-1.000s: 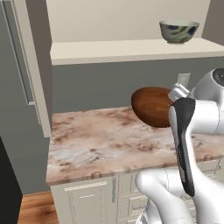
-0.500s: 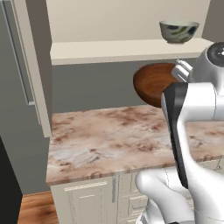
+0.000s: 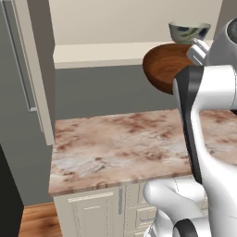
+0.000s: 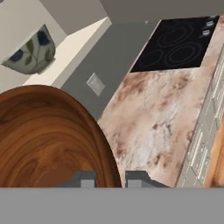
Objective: Open the cabinet. Pick the bowls from the counter and place them in the cabinet. Then close the cabinet.
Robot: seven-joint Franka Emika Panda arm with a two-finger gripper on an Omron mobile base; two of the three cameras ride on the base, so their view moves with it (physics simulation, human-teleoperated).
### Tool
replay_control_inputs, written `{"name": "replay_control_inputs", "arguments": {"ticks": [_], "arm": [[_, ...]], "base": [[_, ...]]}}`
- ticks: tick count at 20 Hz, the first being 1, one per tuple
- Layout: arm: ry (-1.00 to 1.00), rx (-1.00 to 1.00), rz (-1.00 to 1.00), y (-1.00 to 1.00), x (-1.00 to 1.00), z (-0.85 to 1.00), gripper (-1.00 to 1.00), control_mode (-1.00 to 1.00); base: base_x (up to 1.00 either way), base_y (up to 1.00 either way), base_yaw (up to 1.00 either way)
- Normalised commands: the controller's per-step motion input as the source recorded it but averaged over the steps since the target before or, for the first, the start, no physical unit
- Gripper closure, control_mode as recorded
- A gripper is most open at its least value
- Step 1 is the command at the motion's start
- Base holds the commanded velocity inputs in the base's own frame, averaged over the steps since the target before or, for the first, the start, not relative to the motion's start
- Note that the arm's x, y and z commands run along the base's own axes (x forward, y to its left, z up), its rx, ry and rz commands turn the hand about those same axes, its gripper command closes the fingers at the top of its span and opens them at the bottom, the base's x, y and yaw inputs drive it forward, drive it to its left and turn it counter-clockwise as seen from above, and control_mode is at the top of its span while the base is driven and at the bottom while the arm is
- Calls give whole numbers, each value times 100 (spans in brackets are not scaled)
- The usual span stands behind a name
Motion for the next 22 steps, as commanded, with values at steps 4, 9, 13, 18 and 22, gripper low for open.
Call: {"name": "replay_control_inputs", "arguments": {"ticks": [4, 9, 13, 18, 22], "arm": [[-7, 0, 0, 1, 0, 15, 100, -100], [-10, 1, -1, 0, 4, 0, 100, -100], [-20, 7, -5, 0, 3, 0, 100, -100], [-14, 9, -4, 4, 9, 0, 100, -100], [0, 0, 0, 29, 34, 7, 100, -100]], "base": [[0, 0, 0], [0, 0, 0], [0, 0, 0], [0, 0, 0], [0, 0, 0]]}}
